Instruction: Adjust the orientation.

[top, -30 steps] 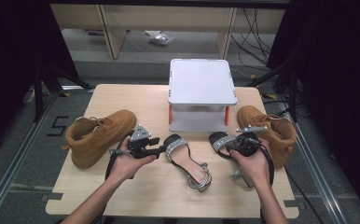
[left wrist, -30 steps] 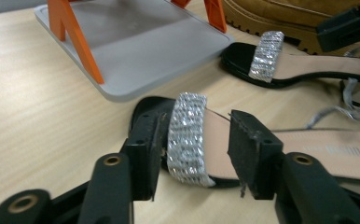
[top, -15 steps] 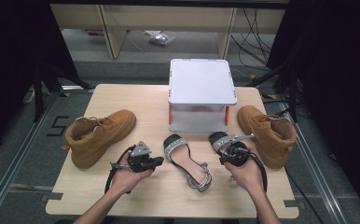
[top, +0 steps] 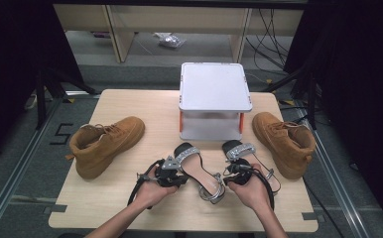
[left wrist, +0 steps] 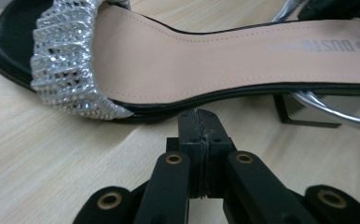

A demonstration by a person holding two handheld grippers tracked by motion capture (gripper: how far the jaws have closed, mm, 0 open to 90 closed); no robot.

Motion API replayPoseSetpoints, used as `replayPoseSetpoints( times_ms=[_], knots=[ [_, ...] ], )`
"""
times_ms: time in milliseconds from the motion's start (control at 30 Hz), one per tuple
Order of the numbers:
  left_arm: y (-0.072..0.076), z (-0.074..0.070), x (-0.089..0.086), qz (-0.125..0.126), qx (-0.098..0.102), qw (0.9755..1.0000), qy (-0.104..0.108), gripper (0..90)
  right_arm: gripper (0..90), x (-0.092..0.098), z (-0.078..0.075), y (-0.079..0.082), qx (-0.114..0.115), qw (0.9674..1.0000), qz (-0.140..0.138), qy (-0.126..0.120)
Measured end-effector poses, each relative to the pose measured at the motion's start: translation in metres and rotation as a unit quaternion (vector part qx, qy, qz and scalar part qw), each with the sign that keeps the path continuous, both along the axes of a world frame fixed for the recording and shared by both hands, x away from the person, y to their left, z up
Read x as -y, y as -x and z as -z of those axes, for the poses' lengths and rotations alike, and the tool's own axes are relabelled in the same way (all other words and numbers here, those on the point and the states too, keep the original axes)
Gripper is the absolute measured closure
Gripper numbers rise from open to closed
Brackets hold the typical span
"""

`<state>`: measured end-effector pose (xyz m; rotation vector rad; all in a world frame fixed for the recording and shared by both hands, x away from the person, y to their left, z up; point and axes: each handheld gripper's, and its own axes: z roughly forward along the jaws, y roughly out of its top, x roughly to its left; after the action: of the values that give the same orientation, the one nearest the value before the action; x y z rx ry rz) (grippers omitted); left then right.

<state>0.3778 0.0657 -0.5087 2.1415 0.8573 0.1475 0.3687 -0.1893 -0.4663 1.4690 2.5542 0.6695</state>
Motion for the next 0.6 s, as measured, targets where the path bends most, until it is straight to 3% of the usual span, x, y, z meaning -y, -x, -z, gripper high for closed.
replayPoseSetpoints(
  times_ms=[67,133,433,567,600],
  knots=[
    [0.000,0.001,0.003,-0.006,-0.002,1.0000,0.006,89.2,89.9,-0.004,0.002,0.002,-0.006,0.9999,0.005,-0.008],
    [-0.001,0.001,0.004,-0.002,-0.001,1.0000,-0.001,89.2,89.9,-0.005,0.002,0.003,-0.004,1.0000,0.006,-0.001],
    [-0.005,0.001,0.004,-0.003,-0.015,0.9999,-0.008,89.6,90.0,-0.011,0.001,0.011,0.006,0.9998,-0.021,-0.003],
    [-0.007,0.000,0.003,-0.004,-0.016,0.9997,-0.016,89.7,90.0,-0.019,0.002,0.017,-0.008,0.9993,-0.033,-0.014],
    [-0.009,-0.001,0.002,-0.005,-0.014,0.9997,-0.017,89.7,90.0,-0.022,0.003,0.020,-0.026,0.9987,-0.027,-0.033]
  ],
)
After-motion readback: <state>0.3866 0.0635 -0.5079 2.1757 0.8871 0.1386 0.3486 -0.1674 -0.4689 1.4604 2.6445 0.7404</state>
